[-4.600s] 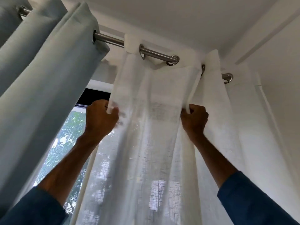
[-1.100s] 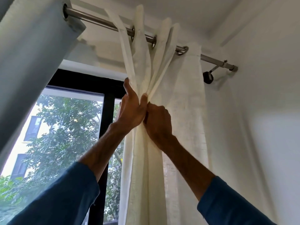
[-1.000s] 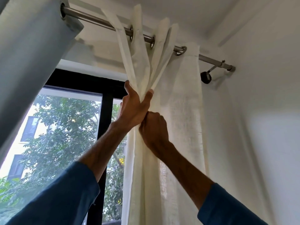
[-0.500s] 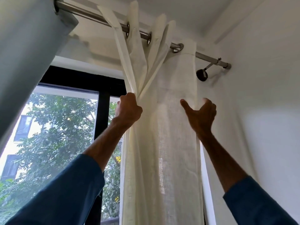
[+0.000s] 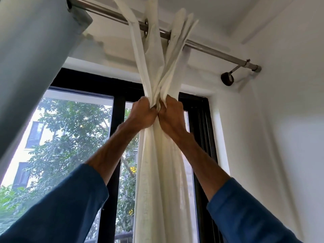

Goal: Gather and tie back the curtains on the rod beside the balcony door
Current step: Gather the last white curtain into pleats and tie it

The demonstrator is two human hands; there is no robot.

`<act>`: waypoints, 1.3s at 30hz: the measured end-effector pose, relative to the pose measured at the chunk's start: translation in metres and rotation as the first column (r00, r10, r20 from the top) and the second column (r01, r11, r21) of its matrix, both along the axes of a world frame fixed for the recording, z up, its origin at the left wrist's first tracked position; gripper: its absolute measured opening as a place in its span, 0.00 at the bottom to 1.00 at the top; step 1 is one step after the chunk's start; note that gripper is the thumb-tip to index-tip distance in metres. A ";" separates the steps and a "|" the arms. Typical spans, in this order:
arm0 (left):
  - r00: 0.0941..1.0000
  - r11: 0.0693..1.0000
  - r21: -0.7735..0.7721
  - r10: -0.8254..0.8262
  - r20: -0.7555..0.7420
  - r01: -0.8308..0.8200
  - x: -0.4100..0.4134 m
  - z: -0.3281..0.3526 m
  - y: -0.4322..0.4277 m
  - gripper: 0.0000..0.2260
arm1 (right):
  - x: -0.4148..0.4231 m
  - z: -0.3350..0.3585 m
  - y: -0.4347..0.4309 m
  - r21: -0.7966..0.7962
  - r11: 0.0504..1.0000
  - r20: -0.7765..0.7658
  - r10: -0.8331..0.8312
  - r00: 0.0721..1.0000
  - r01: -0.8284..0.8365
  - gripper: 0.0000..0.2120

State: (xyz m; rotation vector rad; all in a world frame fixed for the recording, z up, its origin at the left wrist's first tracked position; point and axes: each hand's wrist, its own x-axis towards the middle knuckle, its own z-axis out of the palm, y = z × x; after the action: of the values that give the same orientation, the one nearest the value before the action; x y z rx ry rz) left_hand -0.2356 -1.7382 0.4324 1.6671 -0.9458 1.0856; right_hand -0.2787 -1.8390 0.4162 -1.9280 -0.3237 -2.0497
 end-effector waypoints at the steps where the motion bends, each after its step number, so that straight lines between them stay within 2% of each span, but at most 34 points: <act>1: 1.000 1.000 -0.017 -0.015 -0.014 0.015 0.000 -0.001 0.003 0.14 | 0.001 0.000 0.005 -0.003 1.000 -0.010 -0.017 1.000 0.017 0.13; 4: 1.000 0.999 -0.023 -0.024 -0.014 0.023 -0.005 -0.010 0.011 0.13 | 0.001 -0.008 0.011 0.009 0.998 -0.050 -0.057 0.997 0.057 0.11; 9: 0.997 0.997 0.051 0.053 0.052 -0.056 -0.012 -0.050 0.016 0.15 | 0.006 -0.065 0.009 0.052 0.989 -0.043 0.139 0.989 -0.137 0.07; 13: 0.998 0.993 0.111 -0.035 0.047 0.029 -0.011 -0.116 0.018 0.15 | 0.000 -0.132 0.007 0.041 0.988 -0.099 0.149 0.984 -0.146 0.06; 15: 0.996 0.989 0.132 -0.076 0.034 0.071 -0.011 -0.156 0.018 0.16 | -0.005 -0.173 0.006 0.042 0.993 -0.130 0.116 0.985 -0.112 0.11; 17: 0.996 0.986 0.143 -0.087 -0.023 0.090 -0.012 -0.201 0.015 0.18 | -0.008 -0.217 0.006 0.083 0.992 -0.198 0.105 0.974 -0.091 0.18; 18: 0.994 0.984 0.144 -0.097 -0.058 0.104 -0.012 -0.225 0.014 0.18 | -0.010 -0.241 0.007 0.094 0.993 -0.236 0.088 0.968 -0.067 0.19; 22: 0.978 0.973 0.183 -0.111 -0.175 0.143 -0.008 -0.313 0.005 0.19 | -0.014 -0.332 0.010 0.133 0.991 -0.374 0.038 0.927 0.013 0.11; 24: 0.961 0.966 0.194 -0.116 -0.252 0.168 -0.007 -0.352 0.001 0.16 | -0.015 -0.373 0.011 0.169 0.985 -0.449 0.046 0.892 0.035 0.13; 29: 0.925 0.956 0.192 -0.143 -0.353 0.221 -0.011 -0.435 -0.002 0.15 | -0.023 -0.457 0.016 0.361 0.927 -0.630 0.160 0.760 0.104 0.20; 32: 0.889 0.940 0.206 -0.165 -0.427 0.273 -0.016 -0.480 -0.003 0.14 | -0.031 -0.498 0.021 0.503 0.856 -0.659 0.287 0.695 0.124 0.17; 35: 0.813 0.917 0.196 -0.190 -0.551 0.347 -0.022 -0.518 -0.001 0.15 | -0.037 -0.530 0.026 0.585 0.791 -0.675 0.351 0.649 0.180 0.16; 39: 0.661 0.876 0.208 -0.154 -0.735 0.435 -0.028 -0.561 0.004 0.19 | -0.049 -0.572 0.031 0.478 0.837 -0.778 0.262 0.571 0.267 0.25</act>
State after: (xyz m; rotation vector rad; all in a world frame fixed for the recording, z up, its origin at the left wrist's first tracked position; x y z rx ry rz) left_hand -0.2633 -1.7345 -0.1291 1.9126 -0.8824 -0.0205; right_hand -0.3279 -1.8077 -0.1563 -2.1819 0.4653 -0.8228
